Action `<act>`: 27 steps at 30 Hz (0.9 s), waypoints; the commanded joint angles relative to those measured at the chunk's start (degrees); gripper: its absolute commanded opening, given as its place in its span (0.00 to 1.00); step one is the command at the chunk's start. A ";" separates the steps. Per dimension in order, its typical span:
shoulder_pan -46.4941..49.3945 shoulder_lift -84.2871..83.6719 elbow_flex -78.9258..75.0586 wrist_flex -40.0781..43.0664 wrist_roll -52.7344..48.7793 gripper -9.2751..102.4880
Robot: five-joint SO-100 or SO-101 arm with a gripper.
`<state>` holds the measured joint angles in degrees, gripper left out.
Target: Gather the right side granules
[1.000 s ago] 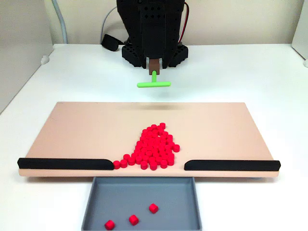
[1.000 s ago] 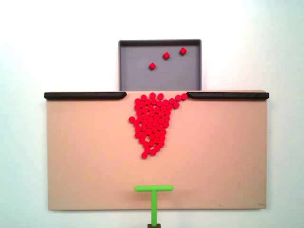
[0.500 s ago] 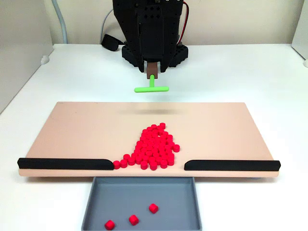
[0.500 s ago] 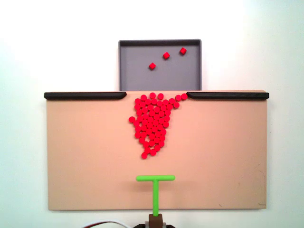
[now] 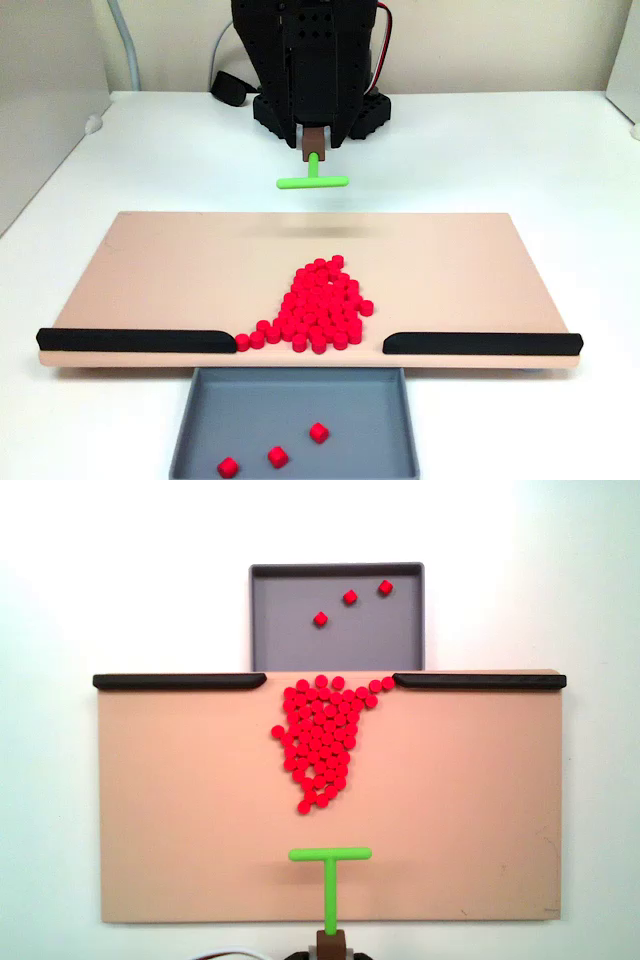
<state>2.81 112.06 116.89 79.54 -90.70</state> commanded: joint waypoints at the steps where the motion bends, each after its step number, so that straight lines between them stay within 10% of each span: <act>1: 0.09 1.23 -1.93 -0.09 -1.14 0.08; 27: -3.78 1.58 -2.02 -0.09 4.22 0.08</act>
